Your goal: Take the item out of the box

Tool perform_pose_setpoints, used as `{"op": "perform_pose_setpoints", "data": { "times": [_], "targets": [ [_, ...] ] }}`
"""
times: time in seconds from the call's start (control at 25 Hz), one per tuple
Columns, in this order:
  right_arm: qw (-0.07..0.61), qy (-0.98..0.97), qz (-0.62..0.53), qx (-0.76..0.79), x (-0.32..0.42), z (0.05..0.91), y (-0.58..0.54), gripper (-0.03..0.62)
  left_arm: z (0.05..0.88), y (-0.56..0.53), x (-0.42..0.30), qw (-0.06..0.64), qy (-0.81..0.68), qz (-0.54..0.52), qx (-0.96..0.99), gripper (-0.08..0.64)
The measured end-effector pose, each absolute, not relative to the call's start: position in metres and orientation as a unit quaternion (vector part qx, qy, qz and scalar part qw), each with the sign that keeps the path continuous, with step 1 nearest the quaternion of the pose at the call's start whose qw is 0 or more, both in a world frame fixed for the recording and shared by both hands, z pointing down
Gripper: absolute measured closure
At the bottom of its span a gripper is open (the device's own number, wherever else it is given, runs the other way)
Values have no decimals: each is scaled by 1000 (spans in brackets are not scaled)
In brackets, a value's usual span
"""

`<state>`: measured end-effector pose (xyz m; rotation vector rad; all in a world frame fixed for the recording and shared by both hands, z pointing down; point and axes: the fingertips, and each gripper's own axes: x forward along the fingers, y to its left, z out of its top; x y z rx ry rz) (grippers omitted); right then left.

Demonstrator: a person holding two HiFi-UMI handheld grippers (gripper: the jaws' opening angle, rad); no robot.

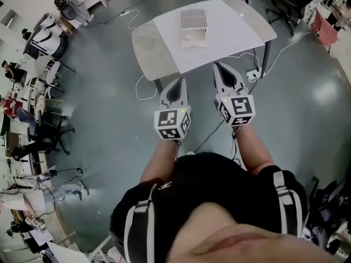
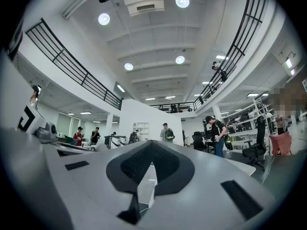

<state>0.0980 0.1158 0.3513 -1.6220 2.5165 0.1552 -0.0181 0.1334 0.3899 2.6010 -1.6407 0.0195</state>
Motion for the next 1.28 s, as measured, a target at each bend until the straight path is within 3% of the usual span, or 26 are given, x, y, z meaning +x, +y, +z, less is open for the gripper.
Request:
{"op": "perform_pose_setpoints", "data": {
  "times": [0.36,1.28],
  "targets": [
    [67,839,50,-537,51,358,119,580,388,135,-73,31,-543,-1,839,548],
    [50,820,61,-567,-21,367,120,580,393,119,-135,26,-506,-16,862,548]
  ]
}}
